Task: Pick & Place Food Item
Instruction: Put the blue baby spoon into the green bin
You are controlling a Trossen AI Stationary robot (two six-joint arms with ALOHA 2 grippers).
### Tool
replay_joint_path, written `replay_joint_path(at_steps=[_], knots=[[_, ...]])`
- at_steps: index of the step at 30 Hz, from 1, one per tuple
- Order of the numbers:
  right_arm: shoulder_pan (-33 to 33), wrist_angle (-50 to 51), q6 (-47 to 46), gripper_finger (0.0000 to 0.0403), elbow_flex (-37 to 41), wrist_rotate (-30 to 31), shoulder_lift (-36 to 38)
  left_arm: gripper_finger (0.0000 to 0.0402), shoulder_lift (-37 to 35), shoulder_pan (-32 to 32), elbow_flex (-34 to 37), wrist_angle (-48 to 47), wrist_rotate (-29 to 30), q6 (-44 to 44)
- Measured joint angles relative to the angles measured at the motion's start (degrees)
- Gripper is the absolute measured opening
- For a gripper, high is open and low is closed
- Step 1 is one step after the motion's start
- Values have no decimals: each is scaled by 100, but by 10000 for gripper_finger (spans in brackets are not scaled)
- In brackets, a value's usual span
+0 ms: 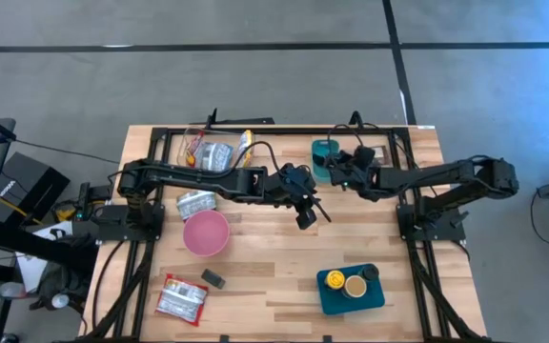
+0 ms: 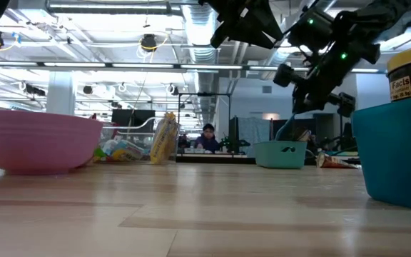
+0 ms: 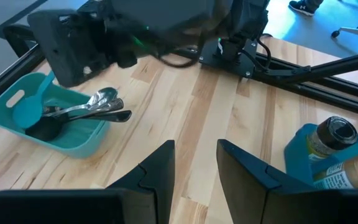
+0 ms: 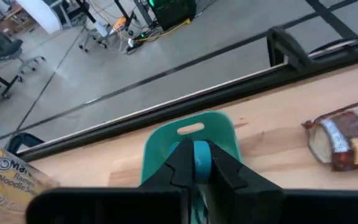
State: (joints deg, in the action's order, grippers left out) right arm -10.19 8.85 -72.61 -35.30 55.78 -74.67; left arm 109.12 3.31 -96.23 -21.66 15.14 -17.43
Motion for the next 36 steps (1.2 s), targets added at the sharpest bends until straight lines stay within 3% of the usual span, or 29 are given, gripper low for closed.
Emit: replay_joint_path(at_steps=[9,36], knots=[[173,-132,-410,21,0,166,-527,112,0,0,0,2,0,0],[345,-29,-331,42,1,108,-536,112,0,0,-1,2,0,0]])
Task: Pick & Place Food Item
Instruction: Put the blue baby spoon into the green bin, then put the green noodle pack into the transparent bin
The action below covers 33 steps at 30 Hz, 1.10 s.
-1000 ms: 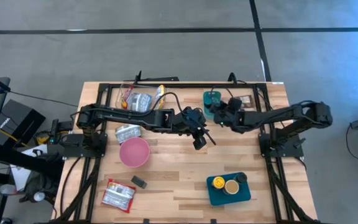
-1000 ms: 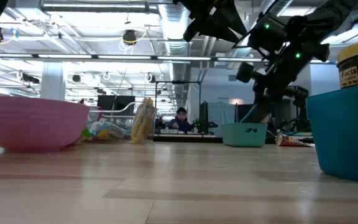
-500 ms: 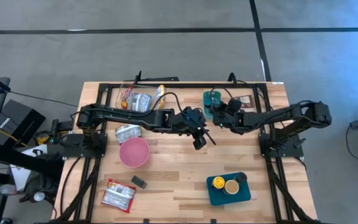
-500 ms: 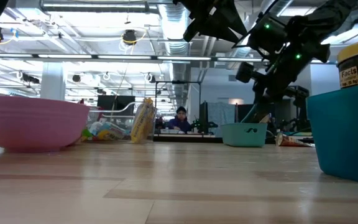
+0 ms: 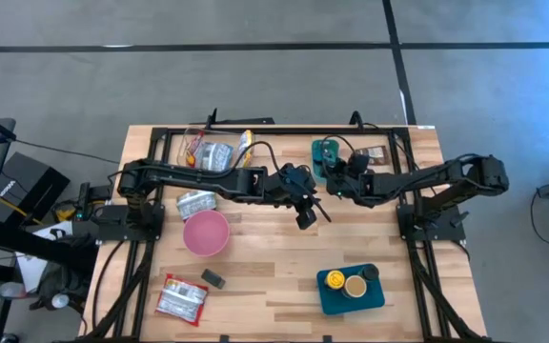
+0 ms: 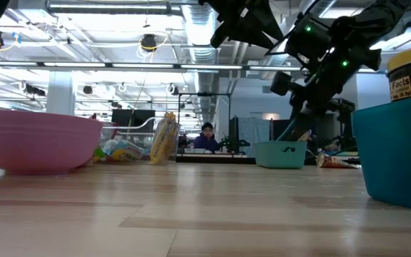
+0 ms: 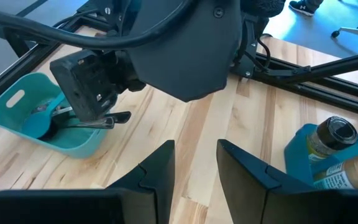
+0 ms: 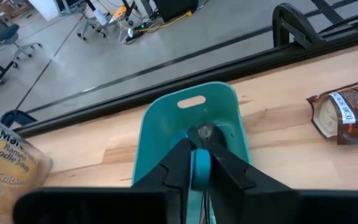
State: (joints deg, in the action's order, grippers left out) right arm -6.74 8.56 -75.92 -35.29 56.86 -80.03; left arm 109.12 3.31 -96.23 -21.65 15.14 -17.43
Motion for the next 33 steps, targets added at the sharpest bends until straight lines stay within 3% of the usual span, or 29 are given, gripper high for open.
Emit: replay_joint_path(at_steps=[17,24,33], knots=[[-2,205,-11,109,0,-491,0,112,0,0,1,2,0,0],[-2,472,1,113,0,-601,306,112,0,0,-1,2,0,0],[-2,494,1045,113,0,-588,962,112,0,-1,1,4,0,0]])
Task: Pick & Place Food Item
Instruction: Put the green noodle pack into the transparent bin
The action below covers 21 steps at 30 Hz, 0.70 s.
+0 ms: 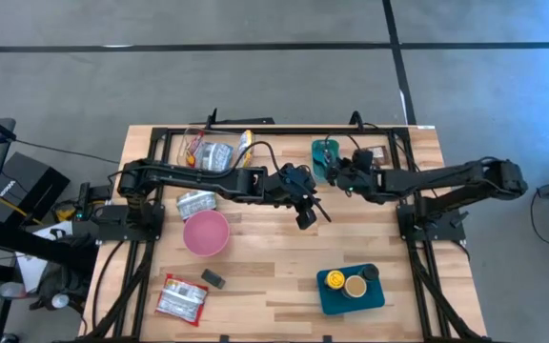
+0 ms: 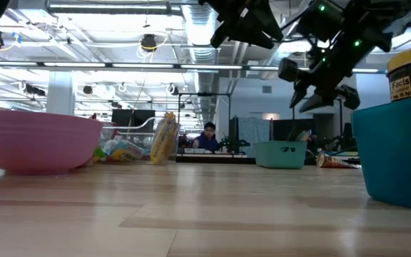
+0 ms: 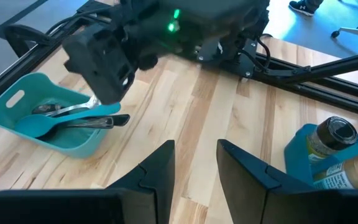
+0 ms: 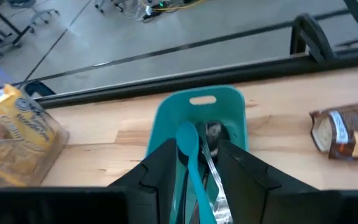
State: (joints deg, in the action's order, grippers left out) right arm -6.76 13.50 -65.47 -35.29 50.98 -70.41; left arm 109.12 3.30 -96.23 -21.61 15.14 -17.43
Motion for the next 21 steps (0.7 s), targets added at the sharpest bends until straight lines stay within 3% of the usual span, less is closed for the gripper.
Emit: replay_joint_path(at_steps=[10,21], knots=[[-15,76,1012,113,0,-59,838,112,0,58,-1,-2,0,0],[-275,294,1643,113,0,-1156,1441,112,-16,283,-1,-420,-15,-49]])
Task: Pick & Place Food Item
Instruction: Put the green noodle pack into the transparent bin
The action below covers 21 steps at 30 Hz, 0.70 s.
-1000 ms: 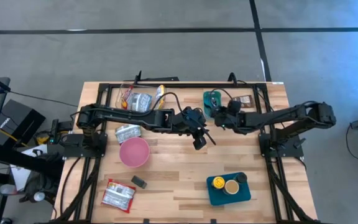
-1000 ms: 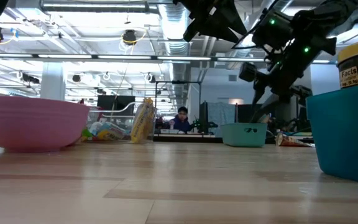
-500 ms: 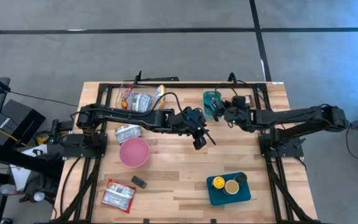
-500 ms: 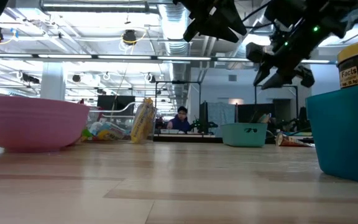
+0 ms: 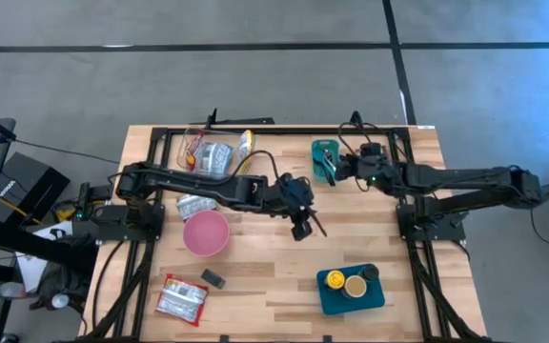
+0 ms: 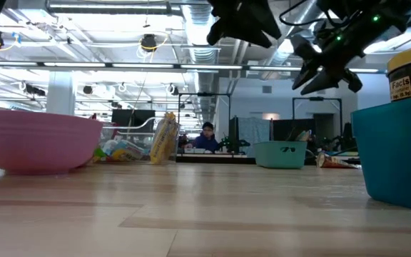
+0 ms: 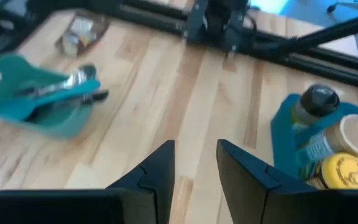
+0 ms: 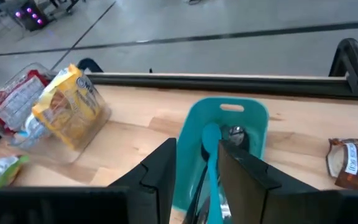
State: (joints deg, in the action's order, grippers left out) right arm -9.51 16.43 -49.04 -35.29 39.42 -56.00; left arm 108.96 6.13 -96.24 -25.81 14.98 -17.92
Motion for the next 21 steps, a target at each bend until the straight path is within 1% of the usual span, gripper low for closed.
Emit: replay_joint_path(at_steps=[5,6,16,21], knots=[[-5,124,1,113,-2,-192,64,112,-211,-6,1,-763,-14,-723],[-5,156,1,113,0,-214,62,112,-286,-7,1,-1038,12,-827],[-3,157,1,113,0,-214,54,112,-1093,-9,1,-2407,148,-1859],[11,153,0,113,0,-214,56,112,-1477,-9,1,-3111,369,-2196]])
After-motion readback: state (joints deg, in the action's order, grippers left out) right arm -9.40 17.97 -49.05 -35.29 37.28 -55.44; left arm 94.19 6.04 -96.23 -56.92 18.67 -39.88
